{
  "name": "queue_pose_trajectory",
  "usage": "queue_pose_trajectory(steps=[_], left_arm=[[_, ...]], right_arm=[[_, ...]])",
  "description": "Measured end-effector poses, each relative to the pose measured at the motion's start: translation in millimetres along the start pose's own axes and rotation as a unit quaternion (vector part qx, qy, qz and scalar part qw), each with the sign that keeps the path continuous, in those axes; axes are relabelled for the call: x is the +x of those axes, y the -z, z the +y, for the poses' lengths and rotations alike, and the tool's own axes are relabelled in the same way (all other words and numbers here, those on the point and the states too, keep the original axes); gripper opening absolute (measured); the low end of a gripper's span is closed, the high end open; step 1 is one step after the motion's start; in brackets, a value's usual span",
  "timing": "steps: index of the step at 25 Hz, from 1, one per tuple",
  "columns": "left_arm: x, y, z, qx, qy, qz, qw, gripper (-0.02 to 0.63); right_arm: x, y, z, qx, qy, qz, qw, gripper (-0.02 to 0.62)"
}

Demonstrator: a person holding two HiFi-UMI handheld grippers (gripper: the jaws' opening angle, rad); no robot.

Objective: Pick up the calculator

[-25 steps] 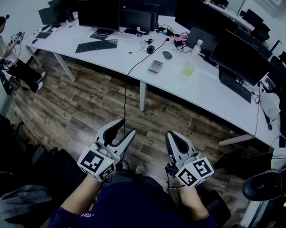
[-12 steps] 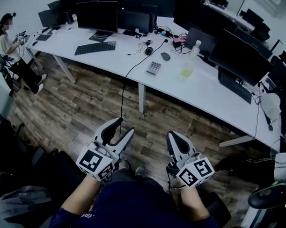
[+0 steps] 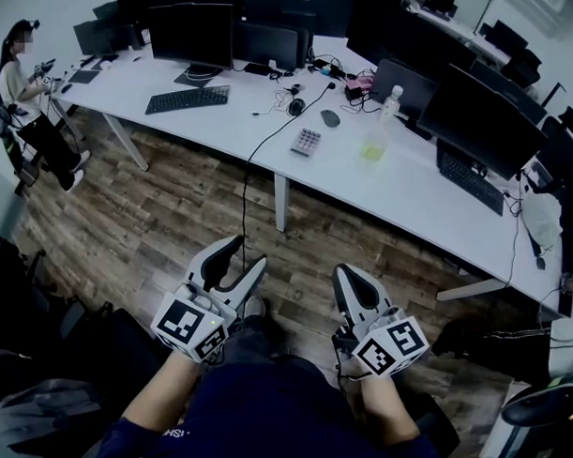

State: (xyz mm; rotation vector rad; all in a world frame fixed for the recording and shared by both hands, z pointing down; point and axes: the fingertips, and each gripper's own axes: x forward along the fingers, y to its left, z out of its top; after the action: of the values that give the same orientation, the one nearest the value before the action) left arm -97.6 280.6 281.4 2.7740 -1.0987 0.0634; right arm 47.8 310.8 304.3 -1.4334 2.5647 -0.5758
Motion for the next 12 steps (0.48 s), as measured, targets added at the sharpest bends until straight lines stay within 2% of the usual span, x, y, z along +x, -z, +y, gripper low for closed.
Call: queue_pose_trajectory(steps=[12], left_arm=[[42,4,41,-0.008,0.007,0.004,0.9999,0.218]], right_arm=[[46,-4,-32,0.003,0.009,0.006,1.000,0.005]])
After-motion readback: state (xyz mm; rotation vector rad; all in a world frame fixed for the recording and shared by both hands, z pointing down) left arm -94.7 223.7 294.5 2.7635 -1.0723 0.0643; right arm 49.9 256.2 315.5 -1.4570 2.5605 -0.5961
